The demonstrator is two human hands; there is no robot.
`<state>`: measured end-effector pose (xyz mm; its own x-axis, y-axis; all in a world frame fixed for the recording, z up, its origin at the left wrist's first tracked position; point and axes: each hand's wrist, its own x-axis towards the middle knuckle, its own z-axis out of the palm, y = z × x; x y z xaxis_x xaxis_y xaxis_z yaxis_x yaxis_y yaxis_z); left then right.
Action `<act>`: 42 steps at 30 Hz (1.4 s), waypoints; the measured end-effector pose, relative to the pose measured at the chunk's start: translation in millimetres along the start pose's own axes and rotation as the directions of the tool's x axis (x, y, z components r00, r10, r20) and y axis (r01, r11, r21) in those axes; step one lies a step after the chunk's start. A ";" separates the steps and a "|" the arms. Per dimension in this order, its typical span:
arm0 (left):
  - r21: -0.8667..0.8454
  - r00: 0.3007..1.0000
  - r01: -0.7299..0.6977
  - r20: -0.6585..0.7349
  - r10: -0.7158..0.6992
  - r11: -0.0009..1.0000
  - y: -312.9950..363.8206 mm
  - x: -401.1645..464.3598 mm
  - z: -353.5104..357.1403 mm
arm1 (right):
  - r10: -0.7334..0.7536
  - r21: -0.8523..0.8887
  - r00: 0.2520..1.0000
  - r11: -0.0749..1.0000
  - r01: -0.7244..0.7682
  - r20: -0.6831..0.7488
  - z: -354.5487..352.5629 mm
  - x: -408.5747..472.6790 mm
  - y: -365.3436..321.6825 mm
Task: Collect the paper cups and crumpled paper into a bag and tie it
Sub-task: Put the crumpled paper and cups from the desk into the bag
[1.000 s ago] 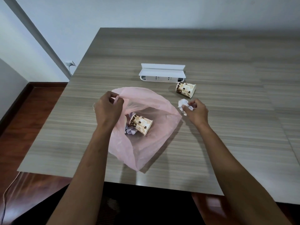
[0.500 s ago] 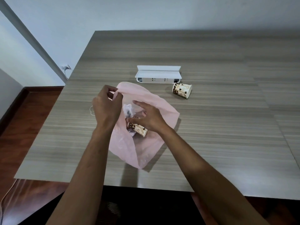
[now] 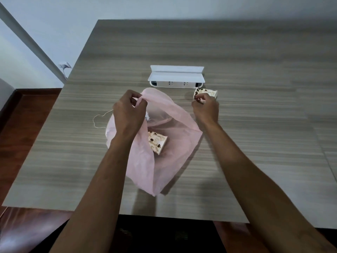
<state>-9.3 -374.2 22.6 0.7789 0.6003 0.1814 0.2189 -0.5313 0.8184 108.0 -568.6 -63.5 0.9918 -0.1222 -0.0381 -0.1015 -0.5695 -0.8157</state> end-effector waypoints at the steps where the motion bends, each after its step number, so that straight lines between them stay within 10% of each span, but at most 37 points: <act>1: -0.001 1.000 0.004 0.007 -0.004 1.000 -0.1 3.3 4.8 | 0.003 -0.063 1.000 0.998 -0.003 0.003 0.2 10.4 5.8; 17: -0.004 0.999 -0.009 0.032 0.009 1.000 -16.8 28.4 23.4 | -0.004 -0.543 0.994 0.837 0.065 0.113 8.2 92.2 51.6; 27: 0.017 1.000 -0.003 -0.029 0.004 1.000 -12.4 13.9 -9.3 | 0.125 0.006 0.991 0.992 -0.126 0.050 -13.2 34.2 29.4; 34: 0.053 0.992 0.029 -0.122 -0.022 0.998 -9.1 -1.4 -45.0 | -0.095 0.526 0.995 0.848 0.064 0.032 -68.3 -58.4 -32.9; 42: 0.080 0.991 0.047 -0.131 -0.036 0.996 -12.0 -17.4 -78.1 | -0.112 0.211 0.897 0.977 0.021 0.428 -27.9 -146.2 -52.6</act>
<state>-71.3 -331.7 52.2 0.6868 0.6923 0.2215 0.3018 -0.5489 0.7795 -33.8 -543.4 1.1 0.9340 0.3023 -0.1904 -0.0619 -0.3880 -0.9196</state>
